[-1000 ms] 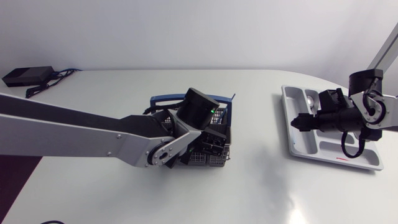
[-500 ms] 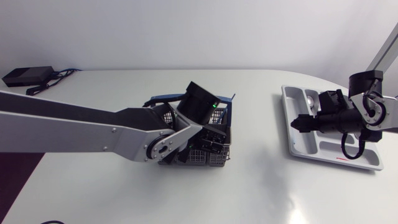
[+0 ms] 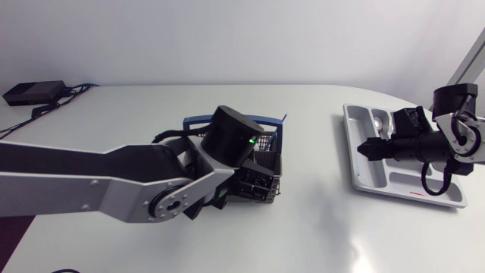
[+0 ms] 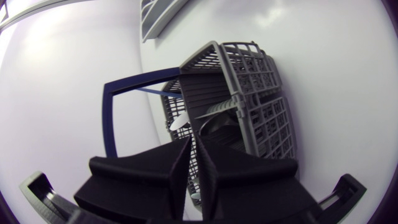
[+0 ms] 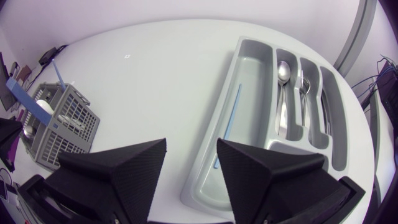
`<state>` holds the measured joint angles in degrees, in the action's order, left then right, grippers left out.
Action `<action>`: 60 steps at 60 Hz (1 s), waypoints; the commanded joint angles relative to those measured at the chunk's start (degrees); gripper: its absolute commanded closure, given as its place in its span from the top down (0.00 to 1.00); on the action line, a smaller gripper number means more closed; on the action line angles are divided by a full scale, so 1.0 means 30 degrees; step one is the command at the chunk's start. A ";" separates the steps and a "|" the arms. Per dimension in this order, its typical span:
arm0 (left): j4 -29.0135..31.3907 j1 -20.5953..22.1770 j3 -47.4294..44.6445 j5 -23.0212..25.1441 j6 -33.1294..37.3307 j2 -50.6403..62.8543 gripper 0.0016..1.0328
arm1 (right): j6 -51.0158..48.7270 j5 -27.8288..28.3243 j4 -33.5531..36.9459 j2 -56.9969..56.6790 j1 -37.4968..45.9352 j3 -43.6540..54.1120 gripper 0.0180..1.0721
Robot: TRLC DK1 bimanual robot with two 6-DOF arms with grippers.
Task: Sort the cutlery from the basket into the organizer compartments.
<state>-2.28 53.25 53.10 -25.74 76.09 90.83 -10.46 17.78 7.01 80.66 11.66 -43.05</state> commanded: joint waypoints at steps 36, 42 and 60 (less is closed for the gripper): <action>0.3925 -0.0584 0.2309 0.1313 0.0504 -0.0891 0.43 | -0.0733 -0.0009 -0.1017 -0.2864 -0.1162 0.2279 0.63; 0.5068 -0.0701 0.3188 0.1489 0.0826 -0.0334 0.43 | -0.0762 -0.0009 -0.1163 -0.2718 -0.1162 0.2279 0.63; 0.7705 -0.0759 0.4741 0.1694 0.1471 0.0984 0.43 | -0.0791 -0.0009 -0.1368 -0.2513 -0.1162 0.2279 0.63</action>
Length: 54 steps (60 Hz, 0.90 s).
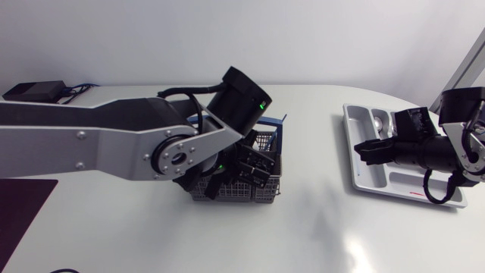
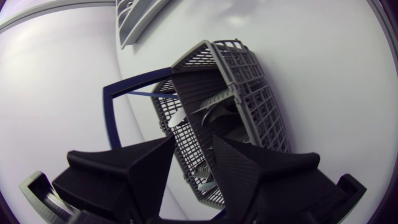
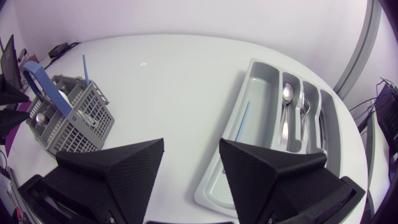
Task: Sort the cutlery from the basket into the organizer compartments.
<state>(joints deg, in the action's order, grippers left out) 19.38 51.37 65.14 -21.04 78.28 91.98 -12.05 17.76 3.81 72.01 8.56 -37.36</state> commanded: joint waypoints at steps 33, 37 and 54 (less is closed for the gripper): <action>0.3502 -0.0748 0.3568 0.1475 0.1651 0.2532 0.43 | -0.0259 -0.0002 -0.0334 0.0490 -0.0186 0.0385 0.63; 0.3502 -0.0748 0.3744 0.1475 0.1709 0.2795 0.45 | -0.0289 -0.0002 -0.0334 0.0548 -0.0186 0.0355 0.63; 0.3414 -0.0719 0.4096 0.2032 0.2061 0.3616 0.46 | -0.0289 -0.0031 -0.0334 0.0548 -0.0333 0.0443 0.63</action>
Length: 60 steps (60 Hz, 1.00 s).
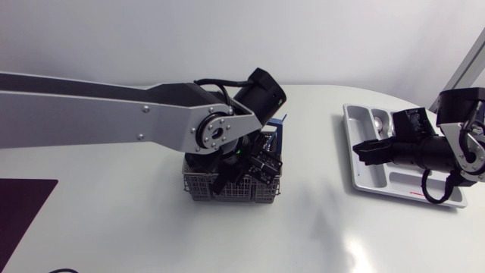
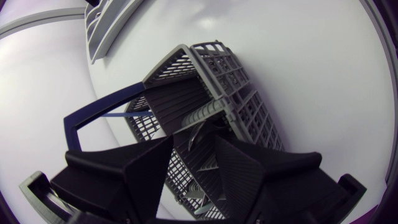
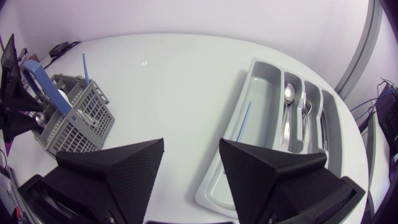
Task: Sort the cutlery from the basket into the organizer compartments.
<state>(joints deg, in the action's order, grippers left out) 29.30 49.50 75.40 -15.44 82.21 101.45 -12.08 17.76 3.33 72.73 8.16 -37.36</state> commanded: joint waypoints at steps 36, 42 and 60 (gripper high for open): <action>-0.0011 -0.0268 0.0972 0.0284 0.0984 0.1135 0.06 | -0.0281 -0.0119 -0.0174 0.0191 -0.0377 0.0590 0.63; -0.0011 -0.0268 0.0913 0.0284 0.0749 0.1047 0.04 | -0.0281 -0.0119 -0.0174 0.0132 -0.0377 0.0590 0.63; -0.0011 -0.0297 0.0591 0.0284 0.0193 0.0022 0.03 | -0.0252 -0.0090 -0.0115 -0.0454 -0.0377 0.0707 0.63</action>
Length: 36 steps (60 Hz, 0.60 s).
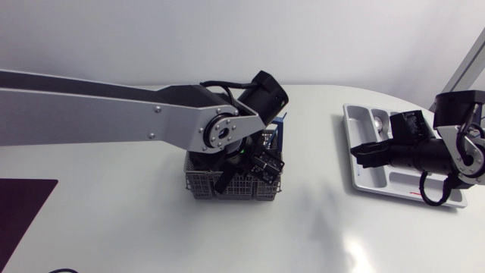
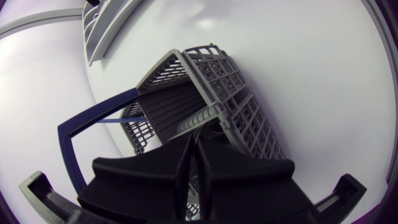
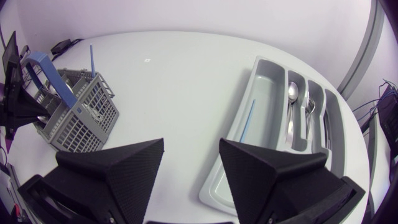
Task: Sort the cutlery from the basket into the organizer compartments.
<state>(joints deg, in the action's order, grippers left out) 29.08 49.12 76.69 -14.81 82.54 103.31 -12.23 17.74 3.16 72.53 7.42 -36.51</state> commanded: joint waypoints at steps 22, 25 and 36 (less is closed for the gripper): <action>-0.0055 0.0266 -0.1538 -0.0191 -0.0913 -0.4406 0.03 | -0.0201 -0.0112 0.0881 -0.2468 -0.0393 0.0745 0.63; -0.0172 0.0295 -0.1773 -0.0191 -0.1264 -0.5022 0.03 | -0.0230 -0.0141 0.1203 -0.3142 -0.0452 0.0774 0.63; -0.1168 0.0442 -0.1685 -0.0250 -0.3930 -0.6955 0.03 | -0.0816 0.0885 0.2990 -0.6394 -0.0628 0.1038 0.63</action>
<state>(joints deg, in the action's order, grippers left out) 27.31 49.95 72.03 -15.27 75.16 85.82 -13.21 18.94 9.98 57.84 6.17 -35.38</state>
